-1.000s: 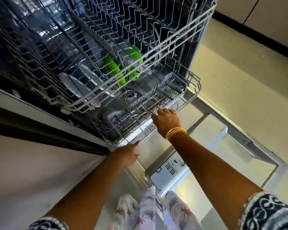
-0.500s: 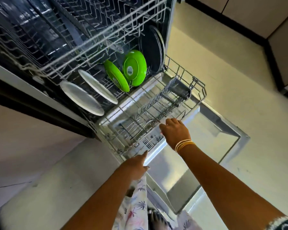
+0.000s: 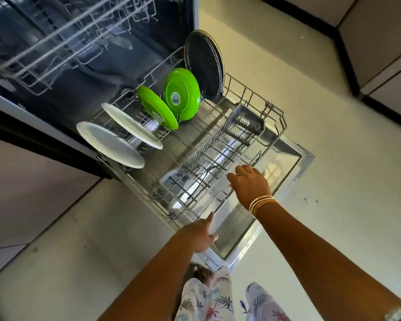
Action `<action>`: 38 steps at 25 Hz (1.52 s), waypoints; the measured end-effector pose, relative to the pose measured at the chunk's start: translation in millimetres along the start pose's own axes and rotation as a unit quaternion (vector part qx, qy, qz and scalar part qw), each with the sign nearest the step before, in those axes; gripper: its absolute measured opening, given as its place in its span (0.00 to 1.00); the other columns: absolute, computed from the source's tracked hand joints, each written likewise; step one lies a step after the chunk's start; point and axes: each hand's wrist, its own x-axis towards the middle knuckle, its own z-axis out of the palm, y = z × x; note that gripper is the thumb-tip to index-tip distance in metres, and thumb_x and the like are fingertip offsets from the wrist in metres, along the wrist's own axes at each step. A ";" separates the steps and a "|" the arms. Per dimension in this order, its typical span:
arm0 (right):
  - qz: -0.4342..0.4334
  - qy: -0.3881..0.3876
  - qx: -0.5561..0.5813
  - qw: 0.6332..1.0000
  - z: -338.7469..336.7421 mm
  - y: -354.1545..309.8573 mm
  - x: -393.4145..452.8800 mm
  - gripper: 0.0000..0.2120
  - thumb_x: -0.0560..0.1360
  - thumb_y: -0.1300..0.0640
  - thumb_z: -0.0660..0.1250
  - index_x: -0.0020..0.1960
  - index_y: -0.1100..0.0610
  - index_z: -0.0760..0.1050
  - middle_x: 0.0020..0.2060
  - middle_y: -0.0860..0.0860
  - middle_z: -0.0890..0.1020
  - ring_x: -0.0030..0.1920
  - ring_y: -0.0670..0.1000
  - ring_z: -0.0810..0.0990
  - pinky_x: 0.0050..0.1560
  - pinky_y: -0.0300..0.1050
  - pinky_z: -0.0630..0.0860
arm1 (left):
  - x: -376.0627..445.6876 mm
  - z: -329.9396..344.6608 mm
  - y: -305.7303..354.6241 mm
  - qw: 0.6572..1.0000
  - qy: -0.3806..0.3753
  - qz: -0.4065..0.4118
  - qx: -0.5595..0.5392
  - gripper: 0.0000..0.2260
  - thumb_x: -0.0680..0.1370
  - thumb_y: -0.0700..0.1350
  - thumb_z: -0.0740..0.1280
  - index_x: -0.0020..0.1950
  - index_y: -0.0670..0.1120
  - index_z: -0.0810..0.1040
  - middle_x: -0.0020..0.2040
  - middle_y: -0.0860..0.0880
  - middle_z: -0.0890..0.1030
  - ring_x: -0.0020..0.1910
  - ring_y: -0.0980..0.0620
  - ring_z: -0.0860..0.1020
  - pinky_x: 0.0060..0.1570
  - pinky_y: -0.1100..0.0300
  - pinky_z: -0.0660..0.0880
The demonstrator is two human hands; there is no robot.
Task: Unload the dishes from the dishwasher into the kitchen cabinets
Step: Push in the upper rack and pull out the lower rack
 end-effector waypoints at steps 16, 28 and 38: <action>0.022 -0.034 -0.022 0.999 -30.3 -30.1 -36.9 0.28 0.79 0.51 0.59 0.76 0.57 0.56 0.75 0.58 0.60 0.75 0.59 0.58 0.73 0.61 0.58 | -42.7 -30.4 19.0 0.959 0.270 0.049 0.073 0.31 0.80 0.50 0.61 0.78 0.49 0.49 0.74 0.44 0.65 0.66 0.44 0.72 0.63 0.49 0.73; -0.117 0.001 -0.004 0.993 -202.5 -211.1 -56.3 0.23 0.78 0.51 0.60 0.70 0.57 0.63 0.66 0.56 0.71 0.69 0.58 0.67 0.67 0.58 0.64 | -272.5 -106.1 -56.4 0.920 0.383 -0.062 0.053 0.29 0.80 0.51 0.60 0.77 0.45 0.52 0.75 0.45 0.61 0.71 0.43 0.66 0.65 0.48 0.68; -0.248 -0.057 0.086 0.963 -265.4 -444.2 -89.3 0.22 0.79 0.51 0.61 0.69 0.59 0.65 0.66 0.57 0.71 0.66 0.59 0.71 0.63 0.55 0.69 | -448.5 -92.5 -212.7 0.884 0.414 -0.216 -0.025 0.28 0.80 0.50 0.58 0.77 0.44 0.54 0.76 0.45 0.60 0.74 0.45 0.62 0.70 0.48 0.63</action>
